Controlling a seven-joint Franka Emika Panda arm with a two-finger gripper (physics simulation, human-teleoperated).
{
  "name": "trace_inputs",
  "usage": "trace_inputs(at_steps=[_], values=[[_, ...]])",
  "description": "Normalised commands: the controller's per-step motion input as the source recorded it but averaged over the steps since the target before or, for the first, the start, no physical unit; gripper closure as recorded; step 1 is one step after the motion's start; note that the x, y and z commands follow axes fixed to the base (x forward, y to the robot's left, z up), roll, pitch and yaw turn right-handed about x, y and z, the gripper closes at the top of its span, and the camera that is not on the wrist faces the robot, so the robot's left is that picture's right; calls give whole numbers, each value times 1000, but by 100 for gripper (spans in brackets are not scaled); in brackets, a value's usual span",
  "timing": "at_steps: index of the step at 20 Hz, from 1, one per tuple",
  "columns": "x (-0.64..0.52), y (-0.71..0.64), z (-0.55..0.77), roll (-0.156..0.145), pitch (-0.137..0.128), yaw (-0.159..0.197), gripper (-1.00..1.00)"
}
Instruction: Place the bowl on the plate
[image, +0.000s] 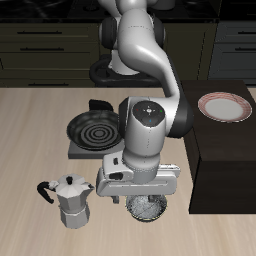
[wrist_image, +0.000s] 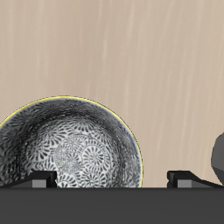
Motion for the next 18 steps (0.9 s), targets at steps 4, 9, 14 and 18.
trace_inputs(at_steps=[4,9,14,18], values=[[17,8,-42,1,6,-5,-100],[33,12,-38,17,11,-4,100],[55,-24,-1,3,-1,-1,100],[70,-49,2,-11,2,-9,100]])
